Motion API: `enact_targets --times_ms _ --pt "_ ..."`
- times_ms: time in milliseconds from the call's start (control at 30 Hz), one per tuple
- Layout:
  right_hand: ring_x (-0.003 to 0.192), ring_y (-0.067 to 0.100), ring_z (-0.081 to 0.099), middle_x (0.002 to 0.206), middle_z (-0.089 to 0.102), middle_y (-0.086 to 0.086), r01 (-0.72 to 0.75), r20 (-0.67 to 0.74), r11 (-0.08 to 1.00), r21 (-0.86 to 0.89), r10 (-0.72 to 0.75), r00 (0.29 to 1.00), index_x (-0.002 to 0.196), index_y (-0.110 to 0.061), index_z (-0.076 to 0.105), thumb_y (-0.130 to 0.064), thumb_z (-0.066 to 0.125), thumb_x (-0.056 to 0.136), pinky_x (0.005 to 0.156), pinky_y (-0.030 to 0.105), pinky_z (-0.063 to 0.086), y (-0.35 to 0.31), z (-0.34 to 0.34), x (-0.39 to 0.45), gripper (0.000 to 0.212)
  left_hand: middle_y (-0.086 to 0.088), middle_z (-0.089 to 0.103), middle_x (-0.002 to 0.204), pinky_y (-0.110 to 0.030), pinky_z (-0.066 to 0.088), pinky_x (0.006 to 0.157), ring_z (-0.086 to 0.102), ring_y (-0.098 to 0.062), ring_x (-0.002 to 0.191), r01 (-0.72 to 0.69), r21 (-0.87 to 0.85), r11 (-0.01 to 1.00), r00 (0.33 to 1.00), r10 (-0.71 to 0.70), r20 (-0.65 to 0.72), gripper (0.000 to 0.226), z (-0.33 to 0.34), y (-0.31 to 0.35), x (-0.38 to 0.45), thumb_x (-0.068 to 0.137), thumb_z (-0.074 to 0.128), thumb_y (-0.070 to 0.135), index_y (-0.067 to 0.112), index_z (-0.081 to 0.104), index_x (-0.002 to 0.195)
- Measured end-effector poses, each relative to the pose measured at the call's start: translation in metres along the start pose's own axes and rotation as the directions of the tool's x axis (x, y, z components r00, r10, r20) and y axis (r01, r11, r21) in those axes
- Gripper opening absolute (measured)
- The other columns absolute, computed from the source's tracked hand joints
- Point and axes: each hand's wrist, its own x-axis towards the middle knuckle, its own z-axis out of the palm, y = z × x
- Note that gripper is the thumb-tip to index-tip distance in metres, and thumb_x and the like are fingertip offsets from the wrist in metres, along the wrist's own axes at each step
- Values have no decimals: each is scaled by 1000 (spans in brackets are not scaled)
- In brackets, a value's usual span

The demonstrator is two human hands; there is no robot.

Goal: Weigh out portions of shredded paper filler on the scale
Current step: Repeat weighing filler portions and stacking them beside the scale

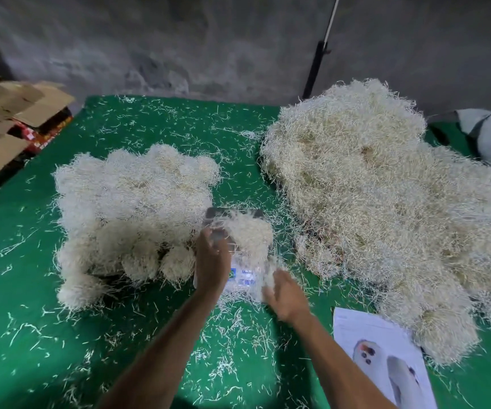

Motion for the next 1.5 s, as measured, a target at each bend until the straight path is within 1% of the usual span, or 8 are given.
enact_targets --times_ms 100,233,333,533,1033,1167,1367,1500 --pt "156 28 14 167 23 10 -23 -15 998 -62 22 1000 153 -14 38 -58 30 106 128 44 14 9 34 -21 65 -4 61 86 -26 41 41 53 -23 60 44 -43 998 999 -45 -14 8 4 -29 -21 101 47 13 16 53 105" --pt "144 29 39 155 43 9 -59 -55 997 53 62 997 133 -14 56 -53 46 103 122 46 32 6 34 -24 51 -11 43 64 -33 28 48 40 -18 56 177 -37 984 982 -174 70 24 5 -64 -42 97 44 6 11 44 74" --pt "121 18 52 129 52 1 -59 -77 996 70 64 995 109 -15 59 -48 57 99 113 38 45 6 28 -23 35 -14 52 72 -48 50 58 50 -22 63 259 -33 965 961 -253 112 19 3 -79 -54 100 43 9 -4 51 89" --pt "121 20 57 132 56 4 -89 -120 990 111 102 987 120 -11 60 -45 63 96 104 39 52 2 29 -27 42 -26 60 125 -56 54 98 63 -37 113 331 -35 943 935 -323 146 30 -2 -89 -66 103 46 16 -4 53 125" --pt "148 25 35 156 43 7 -110 -141 984 137 129 981 134 -11 56 -47 63 95 122 43 33 2 45 -41 54 1 59 107 -26 54 67 66 -17 96 454 -127 882 880 -422 216 16 -12 -115 -76 104 51 19 18 51 120" --pt "153 28 25 165 28 4 -86 -37 992 90 90 995 154 -17 38 -83 41 89 126 49 20 2 36 -45 93 0 59 107 -28 55 70 66 -19 101 469 -136 873 873 -435 221 16 -14 -118 -75 104 51 18 15 52 120" --pt "73 12 69 97 74 8 12 -158 975 223 24 987 98 -20 68 -81 19 96 69 40 62 -3 -34 -26 78 2 57 108 -31 60 70 69 -20 99 487 -166 857 870 -461 173 19 -17 -114 -66 105 50 14 15 50 123" --pt "77 11 63 96 70 -2 72 -417 997 -21 -74 906 83 -24 69 -75 45 92 73 36 60 -35 -69 15 57 0 59 120 -30 60 71 70 -18 99 495 -199 846 867 -468 168 32 -14 -103 -63 105 51 17 10 49 136"
